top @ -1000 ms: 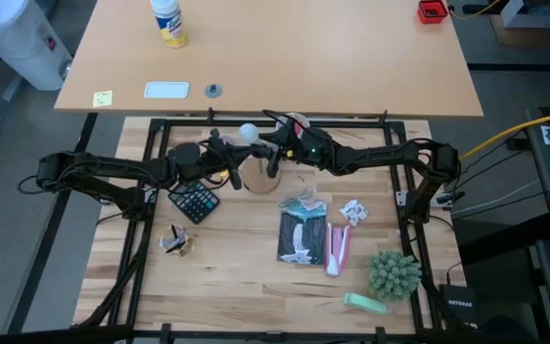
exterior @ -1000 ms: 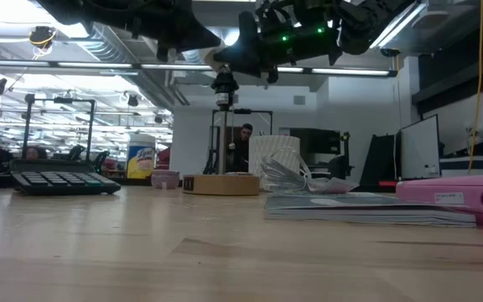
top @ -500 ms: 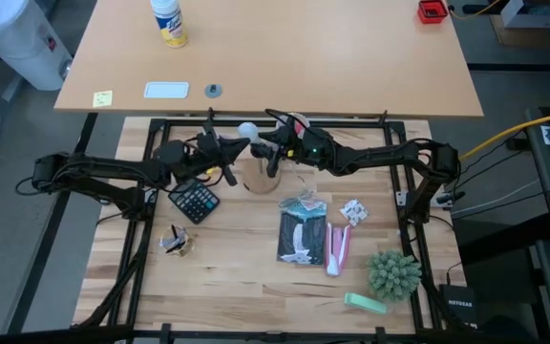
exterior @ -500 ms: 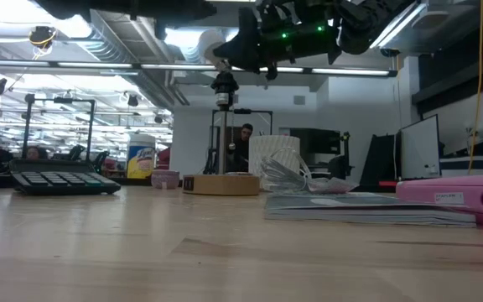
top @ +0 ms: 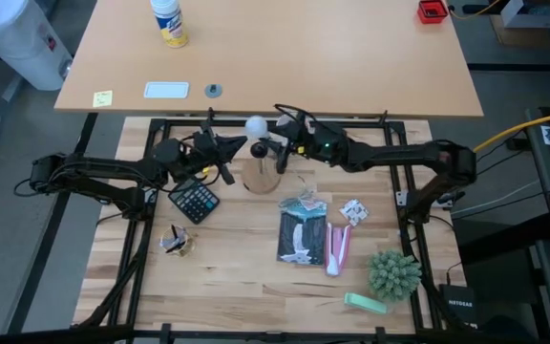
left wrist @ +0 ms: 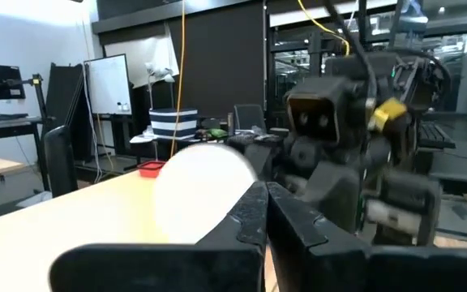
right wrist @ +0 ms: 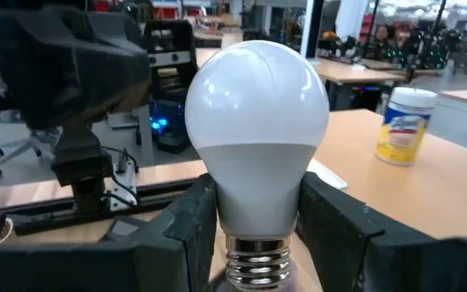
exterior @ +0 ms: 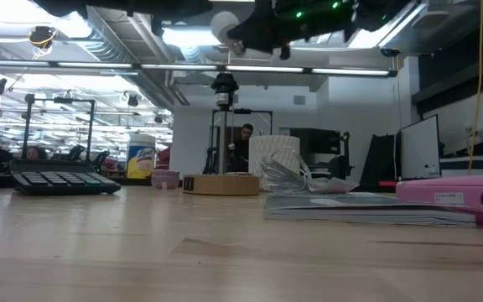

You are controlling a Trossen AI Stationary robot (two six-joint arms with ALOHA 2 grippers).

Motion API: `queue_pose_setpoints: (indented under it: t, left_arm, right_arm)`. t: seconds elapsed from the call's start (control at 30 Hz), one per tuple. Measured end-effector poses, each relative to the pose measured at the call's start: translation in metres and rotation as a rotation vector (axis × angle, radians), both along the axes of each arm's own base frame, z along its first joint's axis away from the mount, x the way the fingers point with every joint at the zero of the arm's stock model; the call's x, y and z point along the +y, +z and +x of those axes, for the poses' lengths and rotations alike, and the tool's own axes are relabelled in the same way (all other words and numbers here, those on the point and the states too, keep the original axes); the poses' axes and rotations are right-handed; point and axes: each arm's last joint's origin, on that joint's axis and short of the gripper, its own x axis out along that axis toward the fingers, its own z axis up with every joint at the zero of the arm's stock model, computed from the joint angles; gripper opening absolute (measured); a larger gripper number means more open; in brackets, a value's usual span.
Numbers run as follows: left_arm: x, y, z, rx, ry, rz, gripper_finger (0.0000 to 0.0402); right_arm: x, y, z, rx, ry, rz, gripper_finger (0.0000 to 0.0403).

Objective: Screw lightbulb
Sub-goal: Remove the lightbulb from the lamp

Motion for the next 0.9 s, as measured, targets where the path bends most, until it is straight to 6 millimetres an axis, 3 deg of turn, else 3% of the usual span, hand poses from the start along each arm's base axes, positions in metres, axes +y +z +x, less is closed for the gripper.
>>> queue_pose_setpoints:
  t: [0.17, 0.37, 0.63, 0.9]
  left_arm:
    - [0.000, 0.000, 0.000, 0.002, -0.001, -0.001, 0.0001]
    - [0.000, -0.002, 0.000, 0.020, 0.000, -0.005, 0.0001]
    - [0.000, -0.002, 0.000, 0.023, 0.000, -0.006, 0.0001]
    - [0.000, -0.003, 0.000, 0.029, -0.001, -0.010, 0.0001]
  right_arm:
    - [0.006, 0.017, -0.024, 0.106, 0.002, 0.025, 0.0161]
    - [0.012, 0.009, -0.048, 0.371, -0.003, 0.090, 0.0161]
    - [0.012, -0.032, -0.058, 0.733, -0.098, 0.140, 0.0161]
    - [0.009, -0.085, -0.054, 0.920, -0.135, 0.155, 0.0161]
